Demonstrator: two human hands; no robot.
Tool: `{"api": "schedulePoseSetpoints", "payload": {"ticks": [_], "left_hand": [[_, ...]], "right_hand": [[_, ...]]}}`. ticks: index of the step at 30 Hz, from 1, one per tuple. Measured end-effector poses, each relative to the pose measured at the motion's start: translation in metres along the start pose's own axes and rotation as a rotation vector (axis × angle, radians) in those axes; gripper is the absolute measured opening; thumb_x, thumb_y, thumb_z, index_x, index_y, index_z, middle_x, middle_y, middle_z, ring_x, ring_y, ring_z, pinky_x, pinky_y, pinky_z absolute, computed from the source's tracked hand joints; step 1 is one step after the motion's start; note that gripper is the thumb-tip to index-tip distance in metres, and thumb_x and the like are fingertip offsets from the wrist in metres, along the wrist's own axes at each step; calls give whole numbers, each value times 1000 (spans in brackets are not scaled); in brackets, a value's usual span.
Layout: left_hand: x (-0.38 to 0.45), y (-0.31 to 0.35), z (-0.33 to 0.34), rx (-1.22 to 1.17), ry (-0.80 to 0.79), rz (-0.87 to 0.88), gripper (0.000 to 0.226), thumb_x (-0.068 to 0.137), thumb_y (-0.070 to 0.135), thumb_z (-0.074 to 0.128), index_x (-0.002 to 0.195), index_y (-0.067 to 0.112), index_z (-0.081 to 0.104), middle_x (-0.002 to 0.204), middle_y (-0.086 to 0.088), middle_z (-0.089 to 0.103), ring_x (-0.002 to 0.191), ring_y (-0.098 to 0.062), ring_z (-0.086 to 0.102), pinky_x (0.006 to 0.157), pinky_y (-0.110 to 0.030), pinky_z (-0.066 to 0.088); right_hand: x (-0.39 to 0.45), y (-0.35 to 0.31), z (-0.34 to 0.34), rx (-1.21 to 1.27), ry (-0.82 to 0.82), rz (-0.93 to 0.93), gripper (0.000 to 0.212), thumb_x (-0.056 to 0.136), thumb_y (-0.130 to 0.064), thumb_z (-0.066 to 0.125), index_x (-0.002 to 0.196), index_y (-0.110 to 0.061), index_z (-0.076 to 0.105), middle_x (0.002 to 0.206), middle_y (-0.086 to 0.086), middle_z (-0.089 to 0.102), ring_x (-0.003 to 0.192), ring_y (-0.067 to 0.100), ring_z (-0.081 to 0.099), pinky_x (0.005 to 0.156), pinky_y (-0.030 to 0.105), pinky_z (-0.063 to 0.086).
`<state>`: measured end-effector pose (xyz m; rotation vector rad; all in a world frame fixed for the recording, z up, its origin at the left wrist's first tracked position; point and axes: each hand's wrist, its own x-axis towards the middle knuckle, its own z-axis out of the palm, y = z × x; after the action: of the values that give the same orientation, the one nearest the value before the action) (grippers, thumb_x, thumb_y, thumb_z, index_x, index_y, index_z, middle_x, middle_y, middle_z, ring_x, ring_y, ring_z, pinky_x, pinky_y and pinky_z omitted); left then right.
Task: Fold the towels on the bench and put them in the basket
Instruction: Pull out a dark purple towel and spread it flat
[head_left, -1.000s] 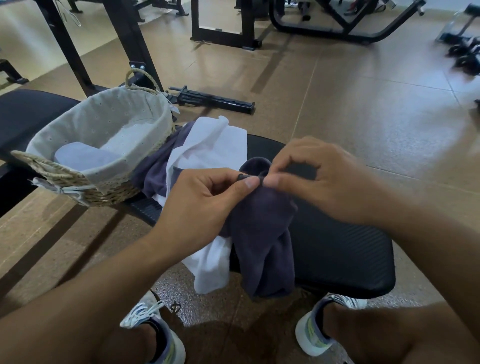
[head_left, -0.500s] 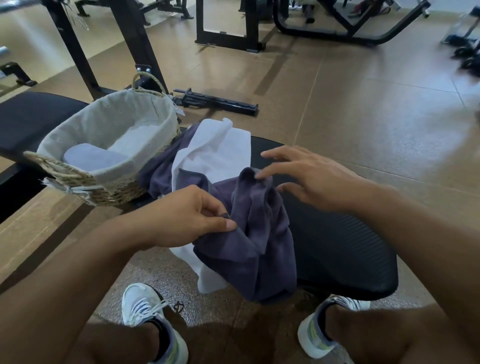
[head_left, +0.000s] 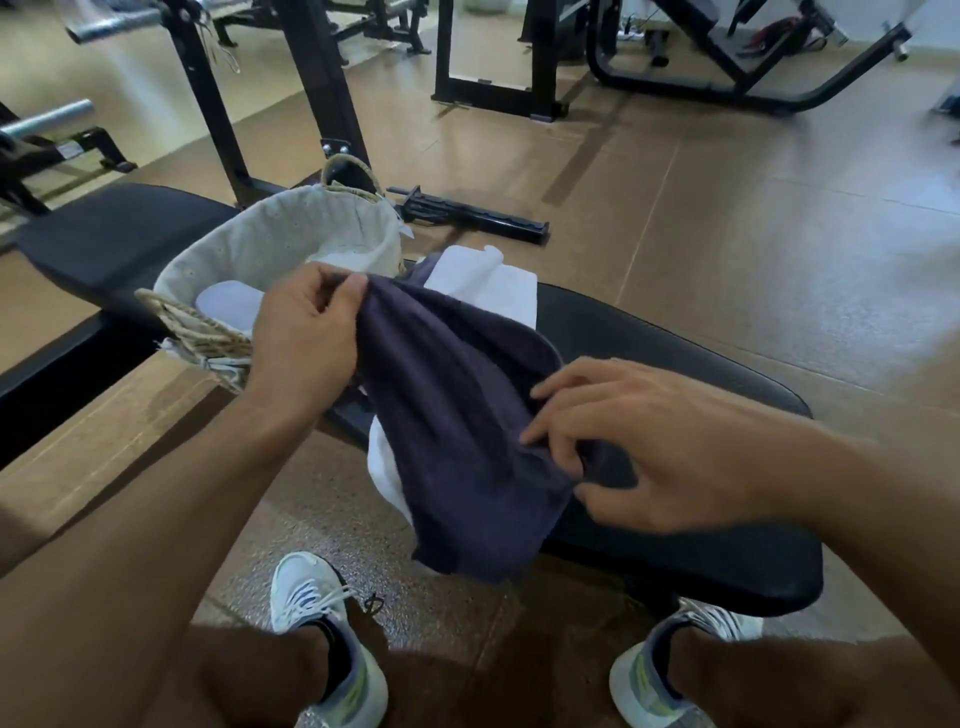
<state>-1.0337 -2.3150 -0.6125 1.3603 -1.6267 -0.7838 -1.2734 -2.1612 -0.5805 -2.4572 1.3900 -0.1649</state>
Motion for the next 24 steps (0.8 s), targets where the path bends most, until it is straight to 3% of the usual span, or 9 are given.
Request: {"api": "schedulePoseSetpoints", "payload": {"ticks": [4, 6, 9, 14, 17, 19, 21, 24], "left_hand": [[7, -3, -18, -23, 147, -57, 18, 102, 37, 51, 104, 26, 65, 99, 4, 70, 99, -16, 65, 91, -38, 53], [4, 2, -27, -25, 163, -55, 19, 103, 37, 51, 107, 27, 66, 99, 6, 69, 98, -14, 65, 90, -34, 52], [-4, 6, -39, -32, 150, -29, 17, 103, 35, 51, 105, 27, 65, 92, 14, 67, 89, -4, 63, 76, -22, 47], [-15, 17, -65, -166, -85, -26, 19, 103, 30, 55, 100, 17, 69, 90, 0, 74, 83, -10, 69, 79, -28, 57], [-27, 31, -99, -560, -467, -107, 16, 89, 35, 66, 85, 19, 69, 75, 1, 69, 66, -6, 66, 60, -16, 55], [-32, 32, -112, -562, -698, -130, 24, 77, 42, 77, 79, 19, 71, 75, -3, 66, 65, -9, 64, 61, -16, 54], [-31, 22, -105, -451, -718, -164, 20, 85, 37, 69, 76, 19, 71, 75, -2, 65, 66, -8, 62, 62, -16, 53], [-23, 3, -77, -132, -509, -114, 22, 98, 24, 58, 81, 16, 68, 72, 7, 65, 66, -2, 58, 61, -14, 47]], "right_hand": [[-14, -43, -11, -4, 58, -45, 10, 83, -45, 61, 87, -39, 54, 101, -21, 58, 105, 4, 52, 95, 9, 30], [-20, -51, -18, -20, 110, -52, 11, 84, -47, 62, 88, -40, 55, 94, -22, 55, 96, 5, 52, 91, 11, 34], [-30, -48, -29, -4, 220, -78, 17, 85, -47, 70, 84, -38, 57, 89, -21, 55, 92, 5, 55, 82, 18, 42], [-52, -27, -52, 271, 340, -60, 23, 73, -53, 84, 80, -40, 65, 85, -15, 63, 77, 12, 65, 66, 28, 51], [-58, -22, -57, 507, 232, -227, 22, 72, -45, 89, 82, -38, 71, 78, -17, 65, 69, 17, 63, 65, 35, 48], [-55, -26, -57, 620, 134, -299, 18, 76, -42, 87, 86, -36, 72, 78, -16, 67, 67, 19, 63, 64, 39, 48], [-51, -30, -55, 689, 66, -314, 16, 80, -40, 84, 87, -37, 70, 78, -15, 66, 67, 21, 64, 64, 38, 49], [-43, -24, -47, 767, 19, -259, 15, 84, -37, 81, 84, -34, 66, 83, -11, 67, 72, 24, 64, 68, 34, 48]]}}
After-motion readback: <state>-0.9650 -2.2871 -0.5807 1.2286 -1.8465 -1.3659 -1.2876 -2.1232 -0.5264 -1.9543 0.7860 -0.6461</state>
